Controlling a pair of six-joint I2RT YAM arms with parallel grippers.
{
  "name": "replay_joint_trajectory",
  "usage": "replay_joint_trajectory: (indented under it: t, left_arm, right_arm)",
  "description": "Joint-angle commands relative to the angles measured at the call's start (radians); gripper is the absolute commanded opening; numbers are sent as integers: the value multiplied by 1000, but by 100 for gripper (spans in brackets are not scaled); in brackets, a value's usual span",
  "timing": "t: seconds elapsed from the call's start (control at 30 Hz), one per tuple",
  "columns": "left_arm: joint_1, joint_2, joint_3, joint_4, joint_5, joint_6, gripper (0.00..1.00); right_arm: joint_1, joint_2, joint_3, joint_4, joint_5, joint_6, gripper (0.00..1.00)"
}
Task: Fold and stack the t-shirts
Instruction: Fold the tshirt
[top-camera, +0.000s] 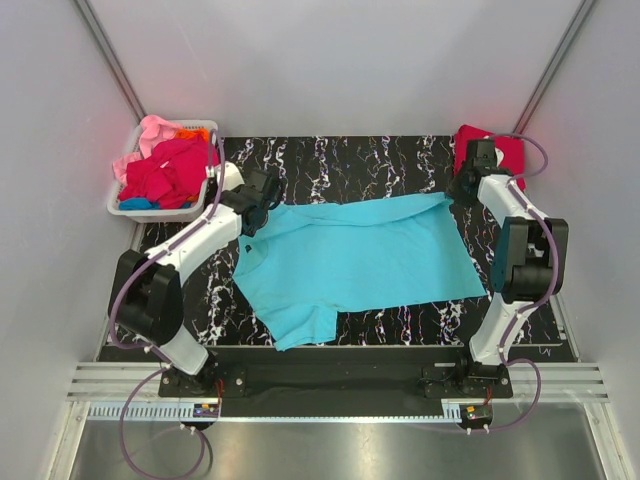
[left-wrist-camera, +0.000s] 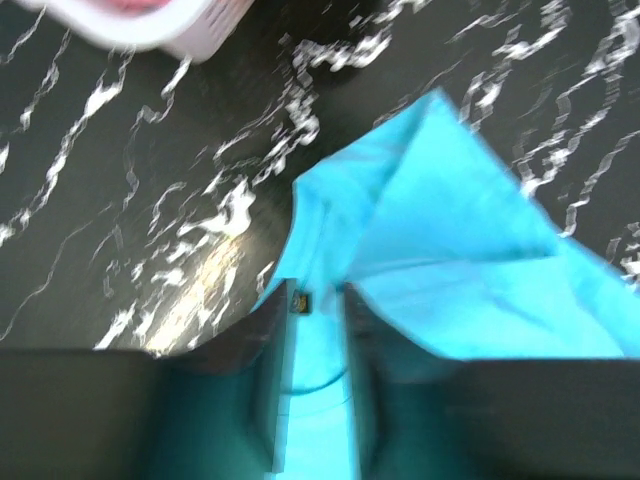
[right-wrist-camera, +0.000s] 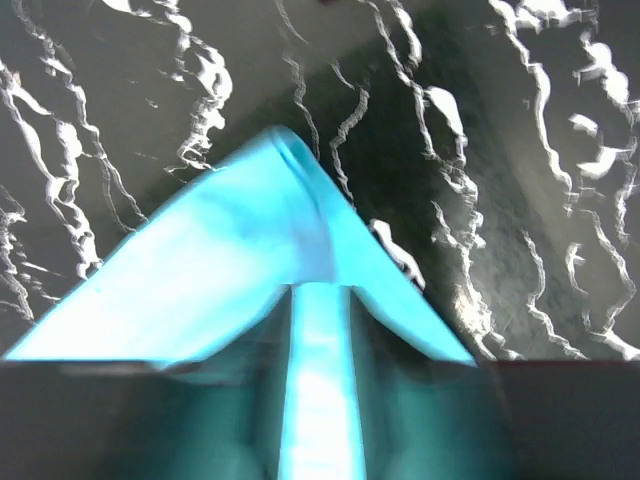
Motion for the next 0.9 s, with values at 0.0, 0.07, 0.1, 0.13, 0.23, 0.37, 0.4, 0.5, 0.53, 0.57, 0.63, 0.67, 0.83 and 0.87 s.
replay_joint_trajectory:
  t: [0.0,0.07,0.1,0.13,0.23,0.37,0.4,0.5,0.53,0.57,0.63,0.67,0.83,0.87]
  left_arm:
    - [-3,29,48,-132,-19,-150,41]
    - [-3,28,37,-150,-7,-196,43]
    - [-3,23,31,-156,-1,-207,43]
    - [-3,19,26,-153,7,-215,44]
    - [-4,17,32,-150,33,-216,44]
    - [-15,40,68,-51,129,-99,43]
    - [-15,45,71,-18,167,-66,43]
    - [-15,71,95,45,270,-5,41]
    - [-13,81,113,62,287,23,41]
    - [-13,92,127,71,292,23,41]
    - [2,136,179,79,316,41,41]
    - [14,156,201,82,364,42,41]
    - [89,265,308,123,485,64,41]
    - [102,305,325,126,491,71,41]
  right_arm:
    - [2,-88,-8,-68,80,96,41]
    - [2,-105,-31,-67,109,115,43]
    - [2,-120,-36,-67,113,125,43]
    - [2,-126,-37,-70,120,127,43]
    - [2,-136,-33,-75,89,122,43]
    - [5,-96,-13,-70,-36,78,43]
    - [5,-85,-7,-70,-105,66,42]
    - [16,-53,-5,-68,-188,33,41]
    - [22,-47,-8,-68,-196,30,40]
    - [26,-44,-11,-65,-201,24,40]
    - [43,-42,-18,-56,-213,21,40]
    - [46,-40,-21,-47,-219,21,40]
    - [88,-42,-45,-35,-233,27,39]
    - [91,-44,-50,-24,-235,29,39]
